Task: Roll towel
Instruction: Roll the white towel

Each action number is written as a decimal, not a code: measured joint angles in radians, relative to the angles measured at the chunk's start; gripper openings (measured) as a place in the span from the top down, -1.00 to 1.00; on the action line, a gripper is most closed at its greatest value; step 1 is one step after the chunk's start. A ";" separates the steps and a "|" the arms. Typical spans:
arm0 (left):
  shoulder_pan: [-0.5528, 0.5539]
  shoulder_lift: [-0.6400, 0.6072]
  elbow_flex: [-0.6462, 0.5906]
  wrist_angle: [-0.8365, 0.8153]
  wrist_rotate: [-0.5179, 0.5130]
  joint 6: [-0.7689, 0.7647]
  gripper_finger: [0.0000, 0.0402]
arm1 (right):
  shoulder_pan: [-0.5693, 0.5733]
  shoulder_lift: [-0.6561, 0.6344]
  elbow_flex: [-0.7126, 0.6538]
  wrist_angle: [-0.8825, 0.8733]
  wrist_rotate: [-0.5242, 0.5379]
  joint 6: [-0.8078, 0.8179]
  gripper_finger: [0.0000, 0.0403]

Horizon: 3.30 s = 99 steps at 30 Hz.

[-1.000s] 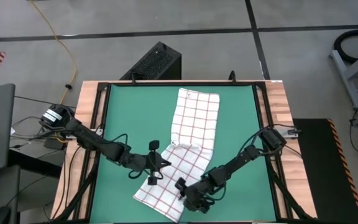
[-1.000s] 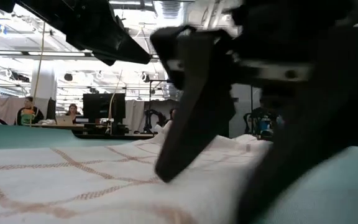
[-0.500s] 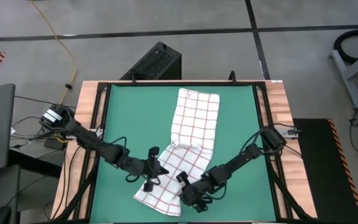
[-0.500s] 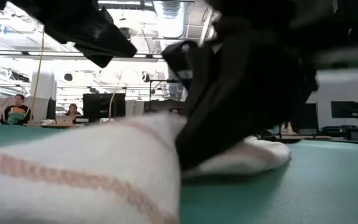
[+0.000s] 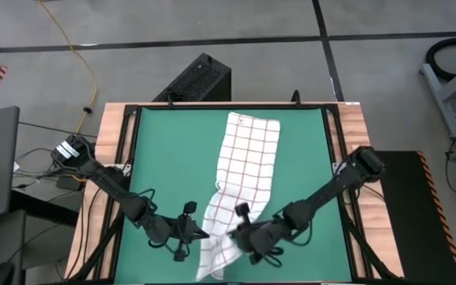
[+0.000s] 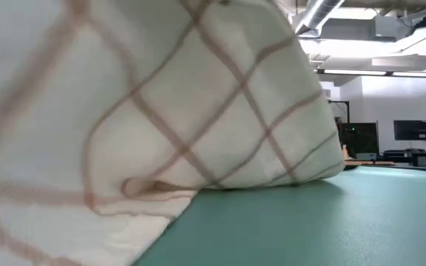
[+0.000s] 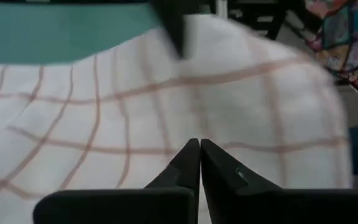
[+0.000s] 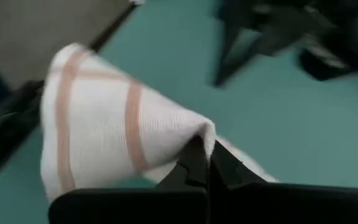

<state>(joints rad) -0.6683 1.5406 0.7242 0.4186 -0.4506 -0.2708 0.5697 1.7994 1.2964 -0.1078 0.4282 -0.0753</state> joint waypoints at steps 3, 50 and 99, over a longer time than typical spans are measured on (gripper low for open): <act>-0.006 0.000 0.000 0.015 -0.057 0.001 0.99 | -0.041 -0.015 0.000 0.009 0.001 0.000 0.97; -0.130 0.000 0.000 -0.111 -0.216 -0.187 0.99 | 0.369 -0.011 0.000 -0.489 0.237 0.793 0.21; -0.138 0.000 0.000 -0.043 -0.167 -0.133 0.99 | 0.287 0.640 0.938 -1.169 0.351 0.535 0.97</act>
<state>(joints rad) -0.8062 1.5402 0.7242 0.3752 -0.6178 -0.4034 0.8564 2.4390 2.2346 -1.2768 0.7797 0.4596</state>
